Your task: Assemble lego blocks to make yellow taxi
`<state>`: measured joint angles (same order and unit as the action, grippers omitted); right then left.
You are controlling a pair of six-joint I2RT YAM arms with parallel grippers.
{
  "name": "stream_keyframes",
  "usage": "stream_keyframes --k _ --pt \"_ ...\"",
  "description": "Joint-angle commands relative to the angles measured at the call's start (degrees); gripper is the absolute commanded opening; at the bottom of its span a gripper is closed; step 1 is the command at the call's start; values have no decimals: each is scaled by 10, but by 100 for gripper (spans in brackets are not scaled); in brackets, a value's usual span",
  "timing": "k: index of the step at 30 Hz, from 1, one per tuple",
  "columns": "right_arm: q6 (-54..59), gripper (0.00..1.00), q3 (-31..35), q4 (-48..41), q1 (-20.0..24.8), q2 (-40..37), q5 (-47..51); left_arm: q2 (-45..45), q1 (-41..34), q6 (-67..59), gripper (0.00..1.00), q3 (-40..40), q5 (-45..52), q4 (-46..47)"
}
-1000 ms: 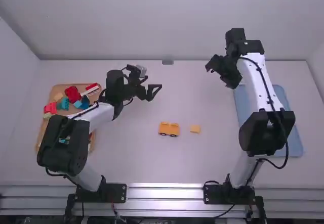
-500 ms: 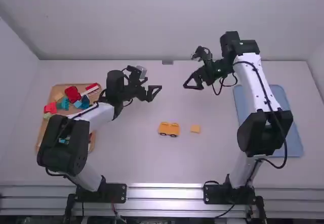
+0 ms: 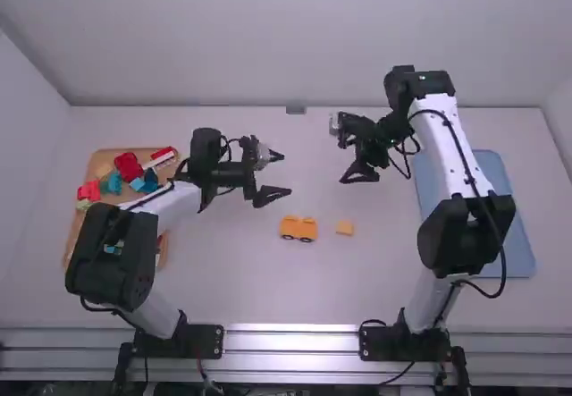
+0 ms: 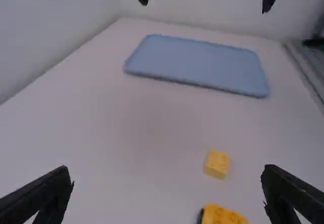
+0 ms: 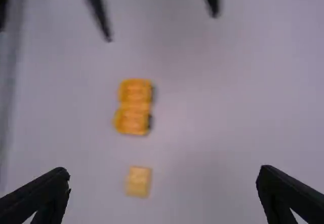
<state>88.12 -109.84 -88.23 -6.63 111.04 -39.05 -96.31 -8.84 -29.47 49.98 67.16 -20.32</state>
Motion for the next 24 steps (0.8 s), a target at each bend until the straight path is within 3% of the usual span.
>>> stream_keyframes --k 1,6,12,24 --pt "242 99 30 -41 24 3 -57 0 -2 -110 99 2 79 20" --pt "319 99 123 -22 77 3 -139 0 -2 -137 99 2 68 61" --pt "319 99 249 118 108 3 -193 0 -1 -134 99 2 41 72" --pt "298 99 426 305 101 3 -214 -17 -2 -218 99 2 55 152"
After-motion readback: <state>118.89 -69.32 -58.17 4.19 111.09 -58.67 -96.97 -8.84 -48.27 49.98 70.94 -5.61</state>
